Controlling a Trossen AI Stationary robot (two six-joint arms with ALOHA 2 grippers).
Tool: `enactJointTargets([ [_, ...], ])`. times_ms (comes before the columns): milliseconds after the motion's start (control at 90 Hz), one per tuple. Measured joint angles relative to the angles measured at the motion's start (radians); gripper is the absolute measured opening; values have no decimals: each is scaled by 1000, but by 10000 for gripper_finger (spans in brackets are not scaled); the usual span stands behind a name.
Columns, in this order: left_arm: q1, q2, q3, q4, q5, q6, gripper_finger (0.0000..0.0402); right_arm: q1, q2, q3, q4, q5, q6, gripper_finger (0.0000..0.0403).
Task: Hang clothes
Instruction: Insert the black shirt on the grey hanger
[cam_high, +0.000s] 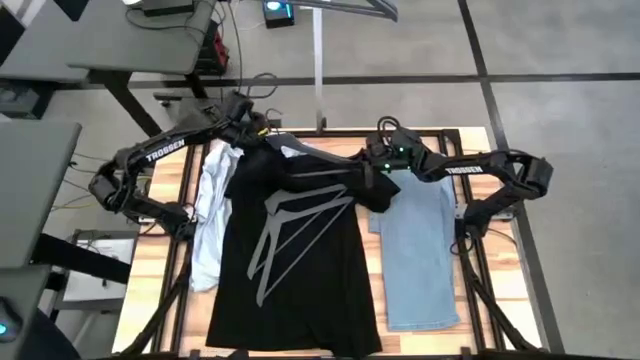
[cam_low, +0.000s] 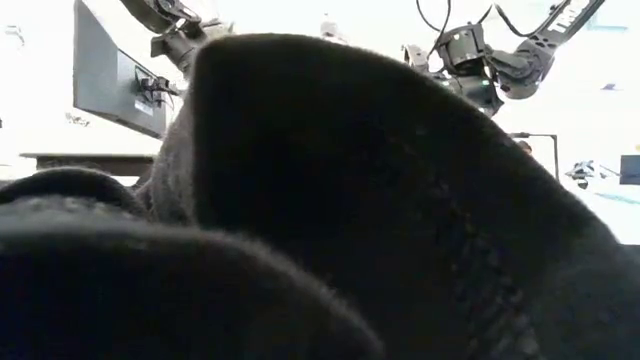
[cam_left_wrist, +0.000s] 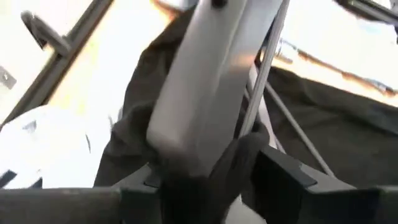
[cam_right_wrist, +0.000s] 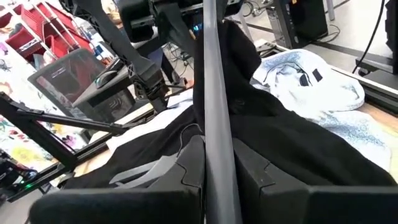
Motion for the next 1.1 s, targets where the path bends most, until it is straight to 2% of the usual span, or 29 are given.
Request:
enactJointTargets([
  [122,-13,0,0,24,0,-18,133,2,0,0,-1,-4,-3,30],
  [211,-16,0,0,29,0,-20,77,6,0,0,-5,-8,-3,30],
  [278,-17,-1,0,24,48,-12,40,6,0,-2,-12,-17,-14,30],
  [344,-19,-3,2,21,47,-13,40,6,0,-3,-17,-16,-10,43],
  [456,-25,2,47,-21,38,20,32,-2,0,3,1,10,6,88],
  [644,-21,0,188,-158,17,99,30,-39,-59,57,-78,-18,29,140],
  [722,-18,0,232,-227,0,133,28,-68,-111,104,-161,-32,31,151],
  [889,-18,0,272,-271,-4,164,27,-141,-218,179,-343,-58,37,162],
  [1033,-25,0,272,-271,-3,173,27,-224,-277,211,-340,-31,59,163],
  [1100,-26,0,272,-269,0,175,27,-281,-282,229,-362,-8,131,165],
])
